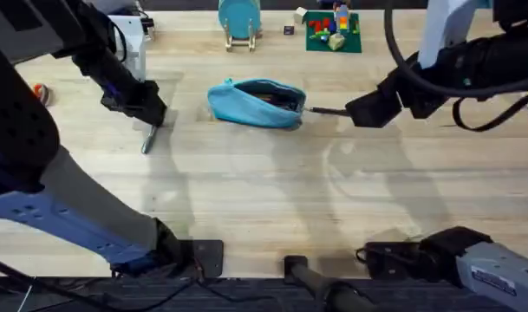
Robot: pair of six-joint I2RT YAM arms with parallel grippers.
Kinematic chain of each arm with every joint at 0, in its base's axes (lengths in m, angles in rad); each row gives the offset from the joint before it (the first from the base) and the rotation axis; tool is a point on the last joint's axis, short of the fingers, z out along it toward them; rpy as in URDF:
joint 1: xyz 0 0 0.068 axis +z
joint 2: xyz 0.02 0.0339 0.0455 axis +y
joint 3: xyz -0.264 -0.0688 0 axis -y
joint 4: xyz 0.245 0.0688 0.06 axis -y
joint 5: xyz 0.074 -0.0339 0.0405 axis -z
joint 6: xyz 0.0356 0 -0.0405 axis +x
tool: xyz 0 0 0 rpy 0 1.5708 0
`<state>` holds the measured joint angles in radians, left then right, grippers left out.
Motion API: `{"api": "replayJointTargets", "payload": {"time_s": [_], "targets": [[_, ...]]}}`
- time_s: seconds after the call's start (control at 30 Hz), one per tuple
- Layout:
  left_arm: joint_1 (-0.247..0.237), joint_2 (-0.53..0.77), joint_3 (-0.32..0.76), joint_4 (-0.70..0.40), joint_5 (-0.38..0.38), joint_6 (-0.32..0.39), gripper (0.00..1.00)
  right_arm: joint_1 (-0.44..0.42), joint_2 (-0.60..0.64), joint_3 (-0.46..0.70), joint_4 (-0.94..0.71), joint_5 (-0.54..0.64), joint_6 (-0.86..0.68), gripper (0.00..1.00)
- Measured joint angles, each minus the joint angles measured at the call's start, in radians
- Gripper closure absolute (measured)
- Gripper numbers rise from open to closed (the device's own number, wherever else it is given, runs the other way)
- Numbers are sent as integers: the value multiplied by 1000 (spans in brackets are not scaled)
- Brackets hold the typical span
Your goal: Unzip the bag, pick up the pens from the table one at a time and place them inside, then zip the bag closed.
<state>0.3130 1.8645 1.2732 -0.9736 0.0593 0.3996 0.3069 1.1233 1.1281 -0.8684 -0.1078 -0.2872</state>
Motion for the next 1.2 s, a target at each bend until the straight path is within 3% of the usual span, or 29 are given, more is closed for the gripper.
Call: {"api": "replayJointTargets", "payload": {"time_s": [0.27, 0.6, 0.93, 1.2], "targets": [[0, 0, 0, 0, 0, -3, 957, 0, 0, 0, 0, 0, 0, 3], [0, 3, 8, 0, 0, -71, 957, 0, 0, 0, 0, 0, 0, 4], [0, 51, 147, -97, 53, -97, 956, 0, 0, 0, 0, 0, 0, 5], [-1, -99, 217, -127, 68, -102, 956, 0, 0, 0, 0, 0, 0, 5]]}}
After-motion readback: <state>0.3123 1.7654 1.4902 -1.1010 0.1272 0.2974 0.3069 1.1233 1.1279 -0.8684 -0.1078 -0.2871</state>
